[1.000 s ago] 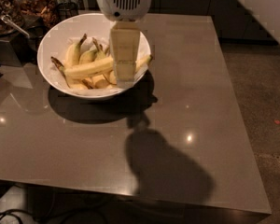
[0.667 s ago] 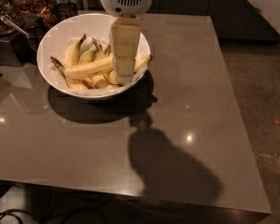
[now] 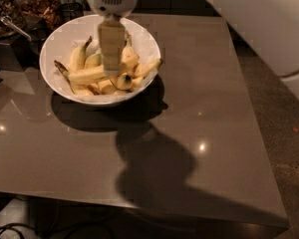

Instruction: Pick banana from white bowl

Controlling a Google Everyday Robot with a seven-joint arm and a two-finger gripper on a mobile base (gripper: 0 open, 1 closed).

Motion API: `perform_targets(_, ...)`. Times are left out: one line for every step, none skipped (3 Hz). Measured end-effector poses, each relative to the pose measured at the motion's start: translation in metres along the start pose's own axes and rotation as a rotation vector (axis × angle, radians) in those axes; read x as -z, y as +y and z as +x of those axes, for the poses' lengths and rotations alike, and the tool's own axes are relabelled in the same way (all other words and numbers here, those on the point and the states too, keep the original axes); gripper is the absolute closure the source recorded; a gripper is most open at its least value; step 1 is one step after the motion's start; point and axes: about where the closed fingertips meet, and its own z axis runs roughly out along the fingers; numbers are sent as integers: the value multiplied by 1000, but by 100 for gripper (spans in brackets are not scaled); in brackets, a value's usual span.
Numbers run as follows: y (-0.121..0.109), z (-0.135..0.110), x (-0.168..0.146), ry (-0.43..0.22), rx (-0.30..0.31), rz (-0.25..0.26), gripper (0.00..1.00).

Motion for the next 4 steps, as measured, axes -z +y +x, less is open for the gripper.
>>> perform_targets(-6,-12,-25,0,-4,-48,30)
perform_targets(-8,-21,-49,1,-3,-99,36)
perform_targets(-12,-24,-69,8,-12,-137,38)
perform_targets(-16,-25,-86,17,-20,-165,37)
